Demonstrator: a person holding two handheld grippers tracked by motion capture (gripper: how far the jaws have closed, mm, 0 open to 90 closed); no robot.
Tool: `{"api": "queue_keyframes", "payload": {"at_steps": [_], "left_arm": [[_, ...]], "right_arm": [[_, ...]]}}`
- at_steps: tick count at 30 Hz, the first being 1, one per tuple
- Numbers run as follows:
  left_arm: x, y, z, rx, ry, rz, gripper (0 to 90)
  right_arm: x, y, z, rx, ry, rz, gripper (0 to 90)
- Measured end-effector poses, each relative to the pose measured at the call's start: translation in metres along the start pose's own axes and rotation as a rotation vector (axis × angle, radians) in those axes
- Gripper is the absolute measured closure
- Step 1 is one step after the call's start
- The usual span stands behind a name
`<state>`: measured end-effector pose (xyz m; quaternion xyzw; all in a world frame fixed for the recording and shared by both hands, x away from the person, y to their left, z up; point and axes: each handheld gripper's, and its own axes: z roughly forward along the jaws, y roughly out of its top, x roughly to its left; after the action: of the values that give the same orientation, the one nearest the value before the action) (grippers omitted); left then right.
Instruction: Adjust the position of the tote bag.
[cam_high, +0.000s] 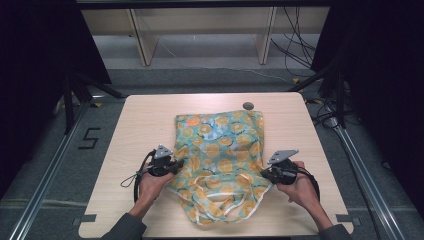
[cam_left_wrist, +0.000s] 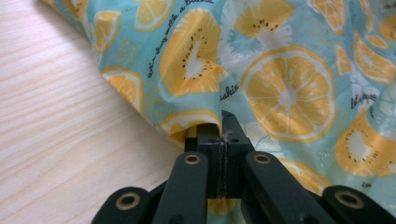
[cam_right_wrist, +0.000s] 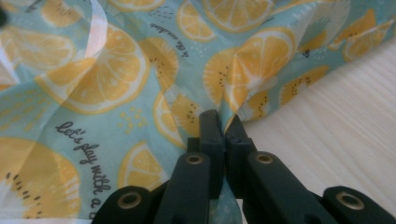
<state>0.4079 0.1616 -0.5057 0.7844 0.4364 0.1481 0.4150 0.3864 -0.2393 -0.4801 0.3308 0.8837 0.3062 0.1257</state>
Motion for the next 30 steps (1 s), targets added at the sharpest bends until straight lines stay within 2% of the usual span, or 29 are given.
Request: {"api": "queue_keyframes", "payload": {"at_steps": [3,5,6,7,8,9,10,11,13,14,16,17,18,19,21,22,23,24,25,26,27,28,30], "left_arm": [[0.003,-0.001,-0.002,-0.001,0.006,-0.009,88.4],[0.006,-0.001,-0.004,0.001,0.013,0.003,88.2],[0.009,-0.001,-0.006,0.007,0.014,-0.008,88.0],[0.01,-0.002,-0.007,0.002,0.01,-0.008,87.4],[0.01,-0.003,-0.006,-0.014,0.005,-0.035,85.9],[0.012,-0.004,-0.009,0.002,0.012,-0.026,83.4],[0.011,-0.004,-0.011,-0.005,0.02,-0.039,78.8],[0.011,-0.004,-0.011,-0.005,0.02,-0.039,73.6],[0.007,-0.002,-0.022,-0.024,0.038,-0.044,63.4],[0.007,-0.002,-0.022,-0.024,0.038,-0.044,57.1],[-0.004,-0.002,-0.036,-0.026,0.024,-0.041,47.1],[-0.007,-0.003,-0.041,-0.02,0.016,-0.018,44.1],[-0.011,-0.003,-0.046,-0.023,0.025,-0.01,40.7],[-0.015,-0.005,-0.051,-0.033,0.03,-0.004,38.2],[-0.018,-0.006,-0.056,-0.043,0.023,0.006,35.8],[-0.026,-0.007,-0.062,-0.072,-0.014,-0.018,34.7],[-0.029,-0.008,-0.066,-0.062,-0.033,-0.001,33.8],[-0.034,-0.009,-0.068,-0.067,-0.059,-0.011,33.5],[-0.038,-0.01,-0.069,-0.059,-0.075,0.009,32.9],[-0.042,-0.01,-0.07,-0.06,-0.083,0.017,31.9],[-0.047,-0.011,-0.071,-0.058,-0.101,0.012,31.1],[-0.047,-0.011,-0.071,-0.058,-0.101,0.012,30.0],[-0.054,-0.013,-0.073,-0.047,-0.129,0.027,29.1]], "right_arm": [[0.008,0.0,0.001,-0.005,0.013,-0.034,89.8],[0.015,-0.001,0.0,0.011,0.031,-0.031,89.8],[0.017,-0.002,0.0,0.006,0.029,-0.035,89.8],[0.019,-0.001,-0.002,0.025,0.044,-0.04,89.7],[0.021,-0.002,-0.001,0.007,0.042,-0.034,89.7],[0.019,-0.002,-0.002,0.008,0.037,-0.045,88.9],[0.019,-0.003,-0.002,-0.007,0.036,-0.022,87.2],[0.019,-0.003,-0.002,-0.007,0.036,-0.022,87.2],[0.014,-0.004,-0.006,-0.026,0.024,0.014,76.0],[0.012,-0.004,-0.009,-0.04,0.019,0.019,71.7],[0.009,-0.002,-0.019,-0.077,-0.008,0.038,64.2],[0.009,-0.001,-0.024,-0.103,-0.015,0.038,62.0],[0.008,0.0,-0.031,-0.108,-0.013,0.03,60.1],[0.008,0.002,-0.036,-0.131,-0.013,0.049,58.7],[0.008,0.002,-0.039,-0.147,-0.024,0.048,58.3],[0.008,0.003,-0.047,-0.158,-0.033,0.077,56.0],[0.006,0.003,-0.049,-0.181,-0.044,0.063,55.8],[0.005,0.003,-0.051,-0.185,-0.052,0.063,55.6],[0.006,0.003,-0.052,-0.197,-0.038,0.077,55.0],[0.005,0.004,-0.054,-0.197,-0.028,0.067,54.8],[0.007,0.004,-0.055,-0.207,-0.029,0.071,54.5],[0.007,0.004,-0.055,-0.207,-0.029,0.071,54.5],[0.011,0.006,-0.057,-0.198,-0.015,0.084,53.9]]}}
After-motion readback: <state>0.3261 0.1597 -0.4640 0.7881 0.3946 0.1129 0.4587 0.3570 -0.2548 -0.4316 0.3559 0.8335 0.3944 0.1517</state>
